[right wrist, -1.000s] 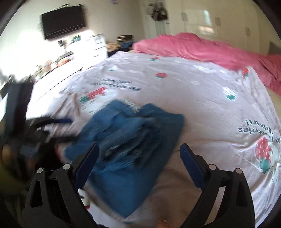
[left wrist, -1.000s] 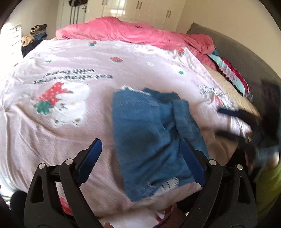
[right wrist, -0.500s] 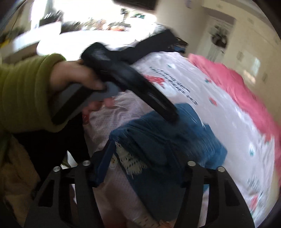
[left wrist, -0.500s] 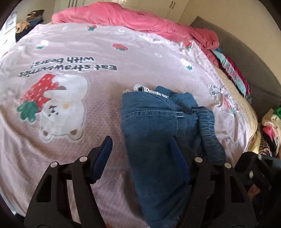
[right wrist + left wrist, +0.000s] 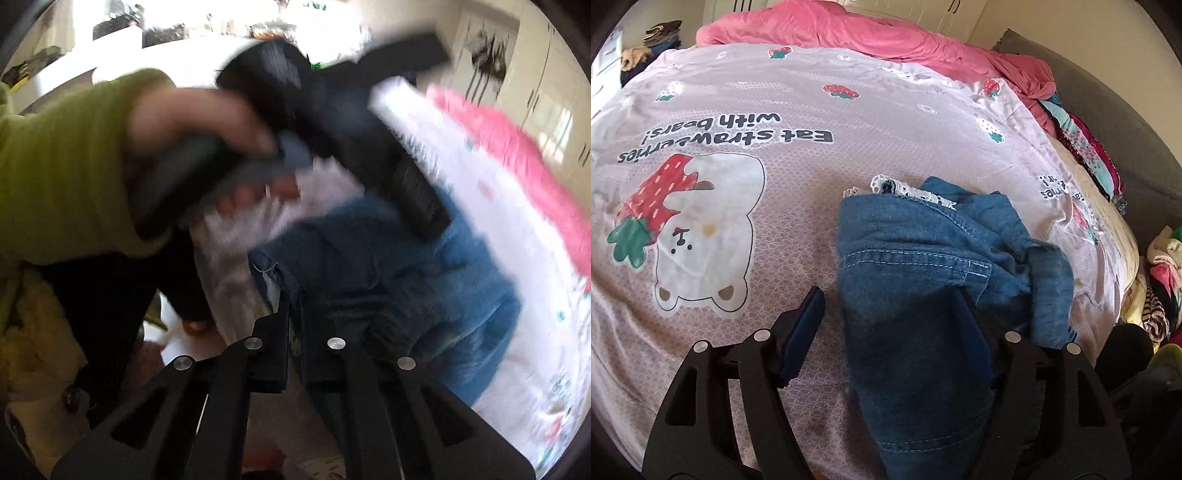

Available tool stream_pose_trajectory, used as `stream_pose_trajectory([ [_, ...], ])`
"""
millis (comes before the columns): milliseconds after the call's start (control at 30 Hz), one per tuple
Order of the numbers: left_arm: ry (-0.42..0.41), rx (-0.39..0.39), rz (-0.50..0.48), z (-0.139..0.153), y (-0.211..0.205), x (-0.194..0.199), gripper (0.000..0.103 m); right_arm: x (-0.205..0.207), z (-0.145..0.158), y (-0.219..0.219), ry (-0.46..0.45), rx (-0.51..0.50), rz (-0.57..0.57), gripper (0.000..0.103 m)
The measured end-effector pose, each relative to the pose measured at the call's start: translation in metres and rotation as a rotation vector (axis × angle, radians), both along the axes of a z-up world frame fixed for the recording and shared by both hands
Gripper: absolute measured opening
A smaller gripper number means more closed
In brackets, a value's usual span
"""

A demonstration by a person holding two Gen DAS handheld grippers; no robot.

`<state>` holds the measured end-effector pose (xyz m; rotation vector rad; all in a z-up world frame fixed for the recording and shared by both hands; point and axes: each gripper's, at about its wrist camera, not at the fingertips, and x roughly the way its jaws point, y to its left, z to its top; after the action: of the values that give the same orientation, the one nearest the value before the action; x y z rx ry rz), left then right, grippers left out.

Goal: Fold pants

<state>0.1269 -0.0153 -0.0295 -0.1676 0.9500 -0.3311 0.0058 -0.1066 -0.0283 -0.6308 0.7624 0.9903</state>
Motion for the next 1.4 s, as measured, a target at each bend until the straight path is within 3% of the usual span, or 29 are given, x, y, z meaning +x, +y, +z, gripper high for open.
stream_pose_trajectory([
  [67, -0.006, 0.002, 0.006, 0.0, 0.0, -0.002, 0.066, 0.001, -0.008, 0.002, 0.015, -0.019, 0.008, 0.007],
  [267, -0.032, 0.033, 0.012, 0.006, -0.003, -0.007, 0.067, 0.007, 0.006, -0.012, 0.086, 0.059, -0.007, 0.015],
  [433, -0.048, 0.044, 0.012, 0.012, -0.005, -0.014, 0.068, 0.016, 0.041, -0.038, 0.127, 0.246, -0.041, 0.028],
  [533, -0.058, 0.054, 0.013, 0.016, -0.007, -0.017, 0.069, 0.019, 0.057, -0.052, 0.12, 0.327, -0.06, 0.039],
  [700, -0.073, 0.067, 0.014, 0.022, -0.01, -0.024, 0.07, 0.031, 0.066, -0.069, 0.095, 0.385, -0.161, 0.04],
  [833, -0.09, 0.067, 0.021, 0.03, -0.009, -0.03, 0.072, 0.044, 0.078, -0.084, 0.08, 0.453, -0.225, 0.056],
  [1067, -0.12, 0.077, 0.041, 0.042, -0.005, -0.038, 0.073, 0.061, 0.082, -0.111, 0.065, 0.537, -0.316, 0.057],
  [1400, -0.131, 0.078, 0.053, 0.046, 0.0, -0.043, 0.077, 0.075, 0.075, -0.132, 0.06, 0.544, -0.443, 0.057],
])
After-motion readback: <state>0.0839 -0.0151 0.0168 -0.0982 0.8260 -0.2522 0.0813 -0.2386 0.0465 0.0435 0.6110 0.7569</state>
